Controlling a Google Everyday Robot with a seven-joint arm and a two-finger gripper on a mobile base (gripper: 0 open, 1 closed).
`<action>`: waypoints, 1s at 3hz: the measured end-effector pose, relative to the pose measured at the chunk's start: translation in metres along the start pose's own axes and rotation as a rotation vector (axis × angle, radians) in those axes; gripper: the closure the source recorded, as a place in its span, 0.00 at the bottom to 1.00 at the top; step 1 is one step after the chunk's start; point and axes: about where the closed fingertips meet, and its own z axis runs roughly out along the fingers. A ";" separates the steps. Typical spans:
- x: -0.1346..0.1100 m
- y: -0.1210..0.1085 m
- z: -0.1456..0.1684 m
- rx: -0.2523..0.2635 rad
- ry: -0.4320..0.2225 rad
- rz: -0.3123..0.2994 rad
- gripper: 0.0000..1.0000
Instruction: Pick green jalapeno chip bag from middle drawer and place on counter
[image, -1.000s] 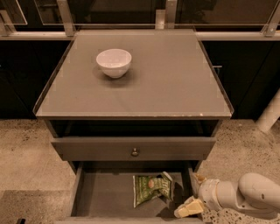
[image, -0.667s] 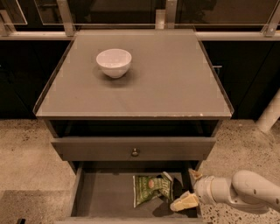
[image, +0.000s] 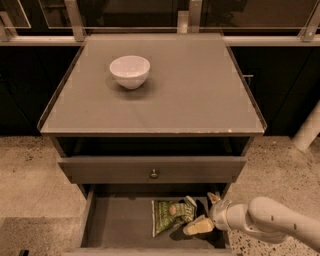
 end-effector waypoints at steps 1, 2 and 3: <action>0.001 -0.002 0.030 0.012 -0.020 0.015 0.00; 0.002 -0.004 0.056 0.014 -0.024 0.031 0.00; 0.012 -0.005 0.074 0.024 -0.010 0.052 0.00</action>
Offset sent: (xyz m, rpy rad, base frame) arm 0.0395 0.0473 -0.0585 0.0305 0.0044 -0.0539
